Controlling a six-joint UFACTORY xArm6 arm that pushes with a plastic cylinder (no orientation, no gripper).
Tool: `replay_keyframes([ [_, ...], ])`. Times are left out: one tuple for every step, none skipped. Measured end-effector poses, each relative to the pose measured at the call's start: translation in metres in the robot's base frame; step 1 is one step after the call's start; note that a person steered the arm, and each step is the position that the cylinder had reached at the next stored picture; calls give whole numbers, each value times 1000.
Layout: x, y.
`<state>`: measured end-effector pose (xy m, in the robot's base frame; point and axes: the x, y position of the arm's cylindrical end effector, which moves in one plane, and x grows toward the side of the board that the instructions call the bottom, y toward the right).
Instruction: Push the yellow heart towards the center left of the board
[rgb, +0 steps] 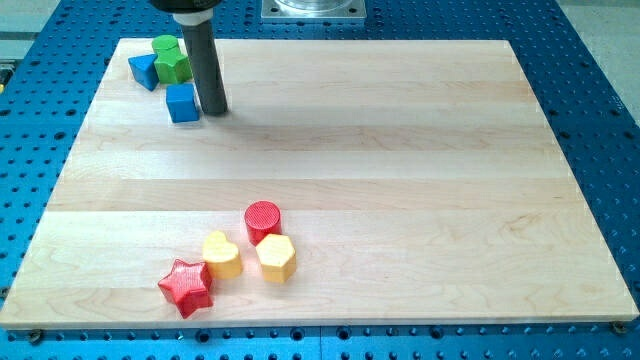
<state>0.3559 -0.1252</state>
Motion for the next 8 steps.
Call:
replay_keyframes([
  [44, -43],
  [-25, -39],
  [-4, -21],
  [82, 86],
  [158, 181],
  [253, 162],
  [242, 105],
  [229, 84],
])
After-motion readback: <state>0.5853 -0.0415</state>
